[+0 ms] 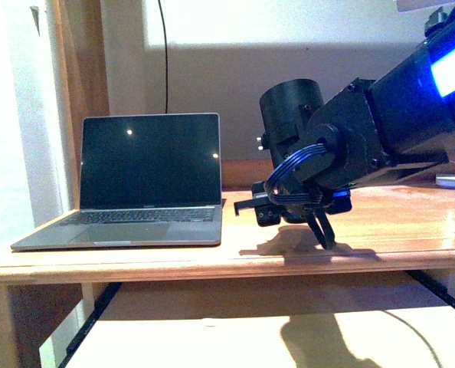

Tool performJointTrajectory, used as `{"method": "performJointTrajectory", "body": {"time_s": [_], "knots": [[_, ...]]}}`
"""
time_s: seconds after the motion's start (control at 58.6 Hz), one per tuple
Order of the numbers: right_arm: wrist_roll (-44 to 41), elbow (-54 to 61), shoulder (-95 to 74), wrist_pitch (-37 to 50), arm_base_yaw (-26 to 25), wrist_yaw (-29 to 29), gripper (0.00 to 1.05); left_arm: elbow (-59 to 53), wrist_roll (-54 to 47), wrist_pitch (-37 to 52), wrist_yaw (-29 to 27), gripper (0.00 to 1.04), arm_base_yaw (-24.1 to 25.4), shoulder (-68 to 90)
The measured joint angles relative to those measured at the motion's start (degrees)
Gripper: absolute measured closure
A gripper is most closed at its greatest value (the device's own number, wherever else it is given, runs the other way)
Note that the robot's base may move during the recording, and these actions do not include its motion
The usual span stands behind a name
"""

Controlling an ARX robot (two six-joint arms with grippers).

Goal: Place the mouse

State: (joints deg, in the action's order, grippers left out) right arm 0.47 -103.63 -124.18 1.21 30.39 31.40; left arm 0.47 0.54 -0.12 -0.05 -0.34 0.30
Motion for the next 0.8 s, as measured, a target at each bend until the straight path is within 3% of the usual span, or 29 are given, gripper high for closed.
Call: {"method": "performJointTrajectory", "body": {"time_s": [0.239,0.529,0.802], "knots": [[-0.07,-2.97,-3.58,-0.96,0.24,0.15,0.49,0.0,0.0,0.0,0.0,0.08,0.0,0.0],[0.7,-1.88,-4.74,1.6,0.37,-2.01,0.06,0.0,0.0,0.0,0.02,0.08,0.0,0.0],[5.38,10.95,4.09,12.52,-3.19,-10.1,0.07,0.0,-0.02,0.0,0.0,0.08,0.0,0.0]]}}
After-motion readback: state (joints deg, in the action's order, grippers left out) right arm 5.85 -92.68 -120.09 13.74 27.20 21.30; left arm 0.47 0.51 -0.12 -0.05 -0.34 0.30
